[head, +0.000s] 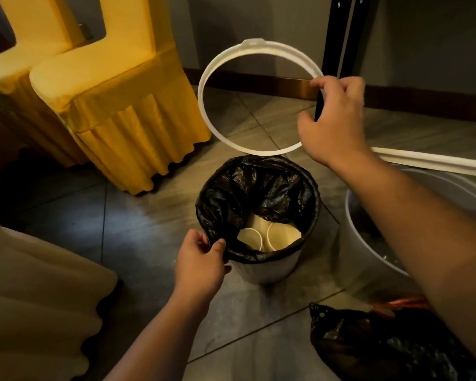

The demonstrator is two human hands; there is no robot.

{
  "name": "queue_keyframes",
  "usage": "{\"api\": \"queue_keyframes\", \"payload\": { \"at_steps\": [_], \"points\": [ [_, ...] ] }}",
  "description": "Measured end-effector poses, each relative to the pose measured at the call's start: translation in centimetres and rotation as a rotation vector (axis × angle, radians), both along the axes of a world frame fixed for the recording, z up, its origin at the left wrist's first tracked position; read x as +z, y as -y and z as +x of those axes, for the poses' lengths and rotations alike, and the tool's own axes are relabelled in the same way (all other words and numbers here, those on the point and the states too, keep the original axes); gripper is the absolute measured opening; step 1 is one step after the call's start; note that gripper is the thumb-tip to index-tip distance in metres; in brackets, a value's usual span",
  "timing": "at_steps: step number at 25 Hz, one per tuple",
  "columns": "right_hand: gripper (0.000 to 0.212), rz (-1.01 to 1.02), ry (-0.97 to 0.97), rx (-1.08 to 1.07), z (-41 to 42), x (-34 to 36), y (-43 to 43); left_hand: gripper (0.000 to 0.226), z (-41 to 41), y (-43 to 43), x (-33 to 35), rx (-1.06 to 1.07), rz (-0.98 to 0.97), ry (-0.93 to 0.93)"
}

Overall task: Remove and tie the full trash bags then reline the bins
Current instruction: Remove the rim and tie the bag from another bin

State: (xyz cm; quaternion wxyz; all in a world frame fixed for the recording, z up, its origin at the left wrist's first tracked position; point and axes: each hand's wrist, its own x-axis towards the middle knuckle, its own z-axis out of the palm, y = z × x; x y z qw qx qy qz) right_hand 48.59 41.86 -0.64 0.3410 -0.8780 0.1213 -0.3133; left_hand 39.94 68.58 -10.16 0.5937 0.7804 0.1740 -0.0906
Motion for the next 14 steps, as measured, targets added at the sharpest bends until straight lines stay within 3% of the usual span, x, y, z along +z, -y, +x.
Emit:
{"api": "queue_keyframes", "payload": {
  "at_steps": [2, 5, 7, 9, 11, 14],
  "points": [
    [0.056, 0.042, -0.061, 0.021, 0.8, -0.4, 0.1, 0.013, -0.4, -0.7, 0.0, -0.001, 0.057, 0.034],
    [0.058, 0.13, -0.149, 0.06, 1.9, -0.9, 0.2, 0.019, -0.7, -1.4, 0.5, 0.029, -0.027, 0.066],
    [0.043, 0.074, -0.241, 0.068, 2.6, -1.7, 0.0, 0.02, -0.5, -1.6, 1.0, 0.049, -0.13, 0.046],
    [0.028, -0.076, -0.453, 0.049, 3.1, -3.1, -0.4, 0.021, 0.0, -1.5, 1.4, 0.068, -0.256, -0.023],
    [0.027, -0.187, -0.672, 0.016, 3.3, -4.5, -0.7, 0.025, 1.1, -1.6, 1.6, 0.082, -0.268, -0.096],
    [0.039, -0.125, -0.805, 0.069, 4.3, -6.2, -0.3, 0.024, 3.6, -2.1, 1.8, 0.145, -0.299, -0.158]
  ]
}}
